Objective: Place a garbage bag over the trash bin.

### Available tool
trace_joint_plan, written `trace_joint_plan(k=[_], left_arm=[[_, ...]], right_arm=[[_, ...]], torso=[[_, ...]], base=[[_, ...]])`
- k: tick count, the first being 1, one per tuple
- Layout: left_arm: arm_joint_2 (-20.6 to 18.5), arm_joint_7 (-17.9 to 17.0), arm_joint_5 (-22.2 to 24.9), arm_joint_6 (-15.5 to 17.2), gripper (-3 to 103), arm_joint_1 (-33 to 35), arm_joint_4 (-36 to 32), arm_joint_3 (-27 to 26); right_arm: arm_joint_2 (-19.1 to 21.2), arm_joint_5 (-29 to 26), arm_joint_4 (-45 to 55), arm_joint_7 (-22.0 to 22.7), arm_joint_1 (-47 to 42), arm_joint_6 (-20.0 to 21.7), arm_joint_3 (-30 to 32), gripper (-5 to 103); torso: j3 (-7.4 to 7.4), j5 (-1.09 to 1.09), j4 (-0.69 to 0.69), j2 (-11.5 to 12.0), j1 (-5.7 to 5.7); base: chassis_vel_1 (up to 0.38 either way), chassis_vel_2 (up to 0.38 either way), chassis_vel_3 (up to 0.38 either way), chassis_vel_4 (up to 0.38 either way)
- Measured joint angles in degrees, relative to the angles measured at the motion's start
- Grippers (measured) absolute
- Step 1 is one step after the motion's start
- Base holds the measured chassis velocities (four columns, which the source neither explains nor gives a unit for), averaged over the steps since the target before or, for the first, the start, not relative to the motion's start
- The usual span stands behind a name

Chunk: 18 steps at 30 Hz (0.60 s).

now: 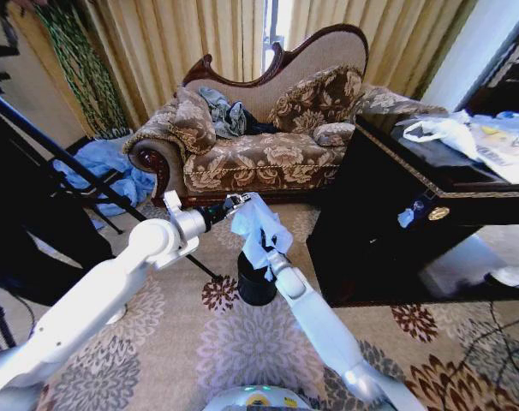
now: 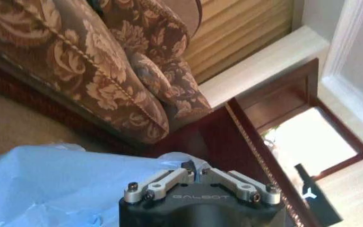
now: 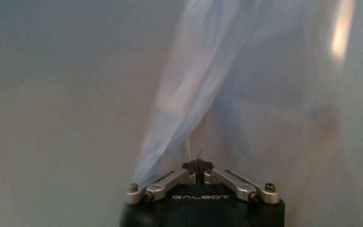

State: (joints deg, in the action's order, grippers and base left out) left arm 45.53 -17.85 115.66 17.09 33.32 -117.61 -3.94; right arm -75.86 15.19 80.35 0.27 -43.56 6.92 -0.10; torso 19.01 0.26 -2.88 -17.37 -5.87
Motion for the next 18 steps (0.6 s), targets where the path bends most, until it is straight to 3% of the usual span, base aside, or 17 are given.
trace_joint_plan(k=[2,5,9,18], left_arm=[[2.2,-0.1,0.4,-0.4,0,0.0,1.0,0.7],[3.4,-0.2,0.4,-0.6,0,0.2,1.5,0.9],[8.8,-1.4,-0.5,-2.2,0,3.8,2.1,0.3],[13.9,-3.3,-3.5,-5.3,0,14.0,-1.5,-3.5]], right_arm=[[4.6,0.3,3.3,-2.3,-1.8,1.3,1.4,0],[6.5,0.0,4.9,-2.9,-2.6,2.0,1.8,0],[13.6,-1.7,10.5,-5.7,-4.9,3.8,2.2,0],[20.7,-3.4,13.9,-9.3,-3.4,4.7,-2.8,0]], torso=[[0.0,0.0,-0.02,0.0,0.0],[0.0,-0.01,-0.01,0.0,0.0],[0.0,-0.02,-0.03,0.0,0.0],[0.0,-0.01,0.01,0.0,0.0]], base=[[0.0,0.0,0.0,0.0],[0.0,0.0,0.0,0.0],[0.0,0.0,0.0,0.0],[0.0,0.0,0.0,0.0]])
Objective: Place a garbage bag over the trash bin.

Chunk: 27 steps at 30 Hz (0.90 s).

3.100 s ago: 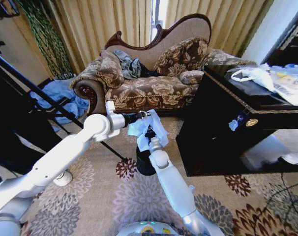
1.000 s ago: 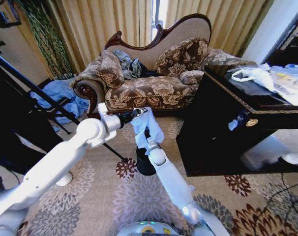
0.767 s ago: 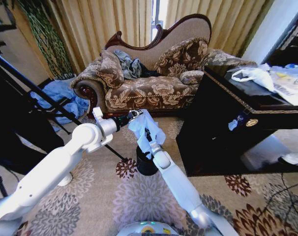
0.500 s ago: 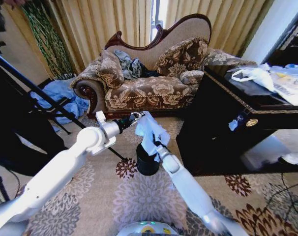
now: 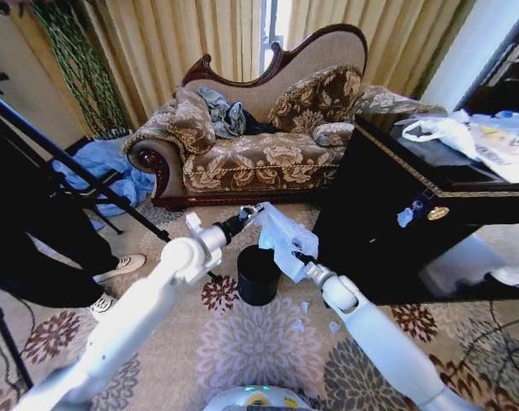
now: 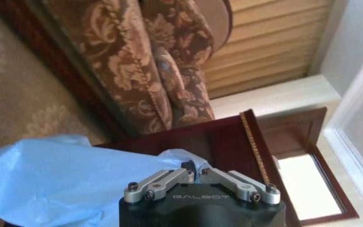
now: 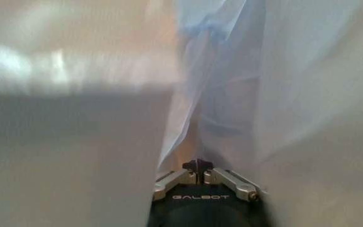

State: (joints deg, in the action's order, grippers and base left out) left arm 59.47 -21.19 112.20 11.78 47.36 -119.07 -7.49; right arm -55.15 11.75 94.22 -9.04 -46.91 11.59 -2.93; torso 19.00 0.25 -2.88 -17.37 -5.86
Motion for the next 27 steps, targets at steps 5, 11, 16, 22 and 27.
trace_joint_plan(k=[5,11,16,22,27], left_arm=[[3.0,-0.2,-0.6,-0.8,0,4.7,-0.9,-2.9],[5.8,-0.4,-0.5,-1.0,0,9.3,-1.5,-5.7],[9.2,0.8,0.3,-0.8,0,16.8,-0.9,-9.6],[11.5,7.7,0.3,0.8,0,23.8,4.3,-13.1],[11.9,9.8,0.4,0.9,0,23.7,7.6,-14.1]], right_arm=[[2.6,0.0,1.1,-1.7,0.9,0.5,-2.9,0],[3.9,0.0,2.3,-2.4,2.0,1.3,-6.4,0],[3.5,0.3,2.9,-2.9,3.5,2.2,-10.3,0],[0.0,2.0,-0.9,-3.1,8.1,2.6,-17.5,0],[-4.3,2.5,-5.0,-3.0,11.9,2.7,-22.8,0]], torso=[[0.0,0.03,-0.01,0.0,0.0],[0.0,0.02,-0.02,0.0,0.0],[0.0,0.03,-0.01,0.0,0.0],[0.0,0.05,-0.01,0.0,-0.01],[0.01,0.06,-0.01,0.0,-0.01]], base=[[0.0,0.0,0.0,0.0],[0.0,0.0,0.0,0.0],[0.0,0.0,0.0,0.0],[0.0,0.0,0.0,0.0],[0.0,0.0,0.0,0.0]])
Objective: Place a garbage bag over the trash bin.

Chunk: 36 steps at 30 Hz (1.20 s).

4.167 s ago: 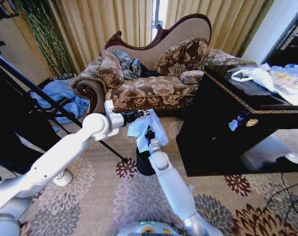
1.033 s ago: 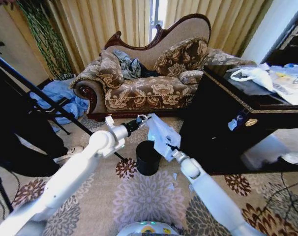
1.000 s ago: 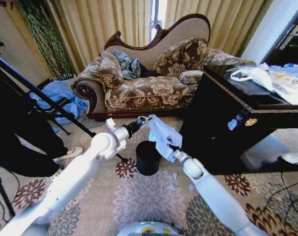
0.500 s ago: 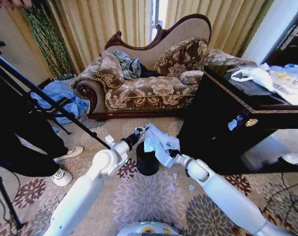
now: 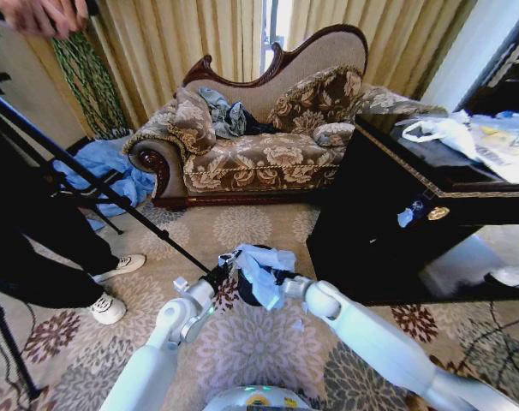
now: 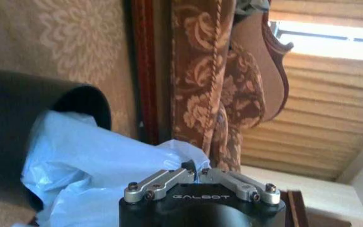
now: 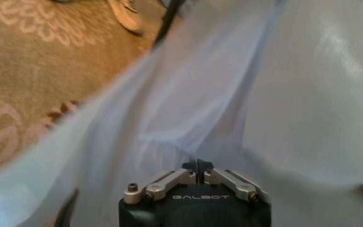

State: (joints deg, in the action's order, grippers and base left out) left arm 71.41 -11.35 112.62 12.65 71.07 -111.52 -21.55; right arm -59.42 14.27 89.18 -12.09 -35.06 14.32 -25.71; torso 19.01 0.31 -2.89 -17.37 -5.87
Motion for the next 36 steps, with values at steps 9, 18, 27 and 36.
trace_joint_plan(k=[9,18,27,36], left_arm=[[-0.4,-2.1,5.6,-0.1,0,-2.8,-1.2,-2.8],[1.2,-4.1,7.9,-0.5,0,-6.8,1.8,-4.5],[1.3,-6.4,8.9,-0.3,0,-8.7,5.2,-4.7],[1.0,-7.8,9.2,-0.3,0,-10.0,7.5,-3.3]], right_arm=[[-2.3,-2.3,-2.0,0.0,8.8,1.5,-6.2,0],[-3.5,-1.3,-6.2,-1.5,15.6,0.3,-8.8,0],[-6.0,8.0,-11.0,-7.7,20.6,-3.6,-11.5,0],[-5.8,12.2,-12.1,-11.9,23.0,-4.7,-15.1,0]], torso=[[0.0,-0.02,0.0,0.0,0.0],[0.0,-0.02,-0.01,0.0,-0.01],[0.0,-0.02,0.0,0.0,0.0],[0.0,-0.02,0.0,0.0,-0.01]], base=[[0.0,0.0,0.0,0.0],[0.0,0.0,0.0,0.0],[0.0,0.0,0.0,0.0],[0.0,0.0,0.0,0.0]])
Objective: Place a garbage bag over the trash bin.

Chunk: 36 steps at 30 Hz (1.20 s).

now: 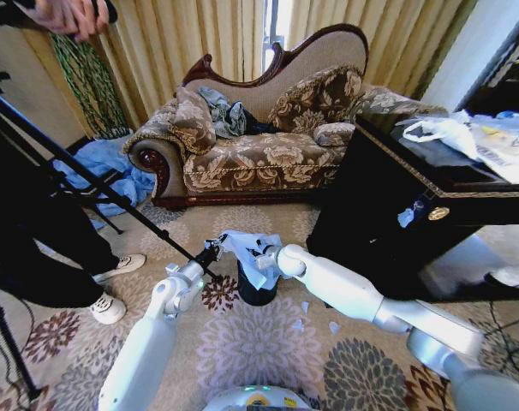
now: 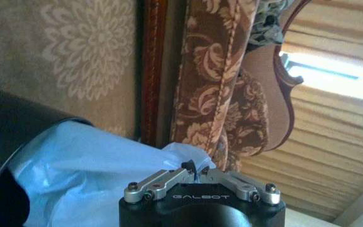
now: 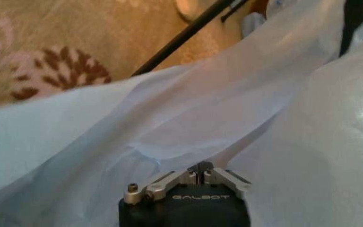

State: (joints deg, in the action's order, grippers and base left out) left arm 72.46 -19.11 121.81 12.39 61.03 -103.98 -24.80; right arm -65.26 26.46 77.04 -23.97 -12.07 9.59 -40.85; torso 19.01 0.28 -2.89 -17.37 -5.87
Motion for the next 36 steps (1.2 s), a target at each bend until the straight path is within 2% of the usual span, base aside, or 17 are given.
trace_joint_plan(k=[3,11,20,28,32,36], left_arm=[[0.7,-1.2,0.3,0.1,0,0.2,-0.8,1.6],[3.1,-2.1,-0.4,-0.1,0,2.1,-1.9,2.5],[4.0,-3.6,1.0,-0.5,0,5.7,-6.4,-0.2],[2.6,-3.9,2.8,-0.7,0,7.6,-8.7,-2.8],[2.2,-4.2,3.3,-0.7,0,7.0,-8.5,-3.3],[2.0,-4.2,3.4,-0.6,0,6.9,-8.6,-3.3]], right_arm=[[0.5,1.8,0.2,-2.4,0.7,-0.5,-0.8,0],[0.6,2.9,0.2,-3.3,0.3,-0.9,-1.1,0],[-5.0,6.5,-6.4,-2.8,0.2,-3.4,0.9,0],[-8.8,9.7,-11.6,-1.7,-0.8,-5.8,3.8,0],[-12.9,14.5,-17.3,-1.2,-2.0,-8.4,6.5,0],[-14.5,17.4,-20.3,-1.2,-2.0,-9.6,7.3,0]], torso=[[0.0,0.0,0.01,0.0,0.0],[-0.01,0.0,-0.01,0.0,0.01],[-0.01,0.01,0.01,0.0,0.01],[-0.01,0.0,0.01,0.0,0.01],[0.0,0.01,0.0,0.0,0.01],[-0.01,0.01,0.01,0.0,0.01]], base=[[0.0,0.0,0.0,0.0],[0.0,0.0,0.0,0.0],[0.0,0.0,0.0,0.0],[0.0,0.0,0.0,0.0],[0.0,0.0,0.0,0.0],[0.0,0.0,0.0,0.0]])
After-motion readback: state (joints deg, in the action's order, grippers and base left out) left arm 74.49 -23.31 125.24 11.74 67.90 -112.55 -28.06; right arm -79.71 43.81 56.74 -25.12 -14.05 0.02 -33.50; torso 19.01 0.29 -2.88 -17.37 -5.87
